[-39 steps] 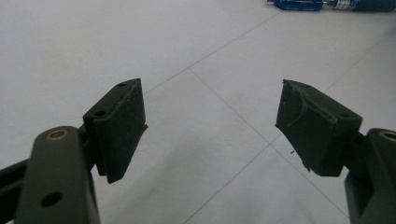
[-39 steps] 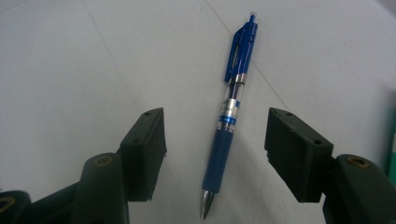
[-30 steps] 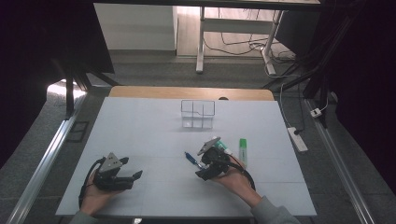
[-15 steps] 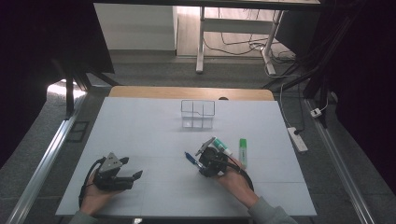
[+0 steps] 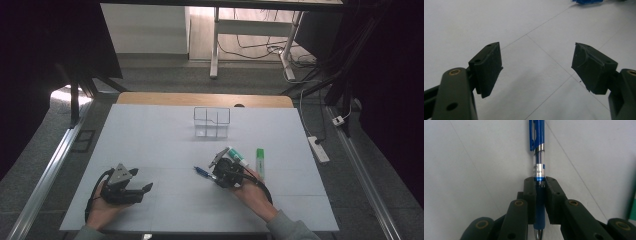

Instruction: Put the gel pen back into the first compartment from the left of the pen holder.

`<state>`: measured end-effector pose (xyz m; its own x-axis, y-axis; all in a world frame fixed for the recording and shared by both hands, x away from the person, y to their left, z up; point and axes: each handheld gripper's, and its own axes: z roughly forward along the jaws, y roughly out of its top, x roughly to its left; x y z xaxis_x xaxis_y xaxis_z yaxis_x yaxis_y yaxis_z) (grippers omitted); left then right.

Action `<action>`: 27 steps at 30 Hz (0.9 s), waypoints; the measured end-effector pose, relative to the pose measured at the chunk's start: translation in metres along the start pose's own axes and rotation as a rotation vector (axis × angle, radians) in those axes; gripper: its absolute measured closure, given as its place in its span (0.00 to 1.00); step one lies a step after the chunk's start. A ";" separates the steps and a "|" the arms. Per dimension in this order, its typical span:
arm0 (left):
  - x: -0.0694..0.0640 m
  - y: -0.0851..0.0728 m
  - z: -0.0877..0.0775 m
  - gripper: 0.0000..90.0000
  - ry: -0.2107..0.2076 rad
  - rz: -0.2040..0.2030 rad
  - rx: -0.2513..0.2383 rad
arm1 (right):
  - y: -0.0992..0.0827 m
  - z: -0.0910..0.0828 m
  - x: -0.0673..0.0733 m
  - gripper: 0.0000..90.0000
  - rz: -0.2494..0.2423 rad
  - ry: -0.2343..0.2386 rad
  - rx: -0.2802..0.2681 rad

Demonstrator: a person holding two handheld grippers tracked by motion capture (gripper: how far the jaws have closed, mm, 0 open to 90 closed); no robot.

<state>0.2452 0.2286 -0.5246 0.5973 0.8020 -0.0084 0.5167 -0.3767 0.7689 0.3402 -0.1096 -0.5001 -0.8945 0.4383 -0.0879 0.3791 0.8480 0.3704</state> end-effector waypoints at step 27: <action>-0.012 0.008 0.000 0.27 -0.001 0.035 -0.022 | 0.000 -0.047 -0.010 0.88 0.029 0.129 -0.224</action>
<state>0.2422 0.2164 -0.5187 0.6152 0.7882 0.0183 0.4820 -0.3944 0.7824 0.3377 -0.1276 -0.4559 -0.9120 0.4082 0.0390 0.3565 0.7422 0.5676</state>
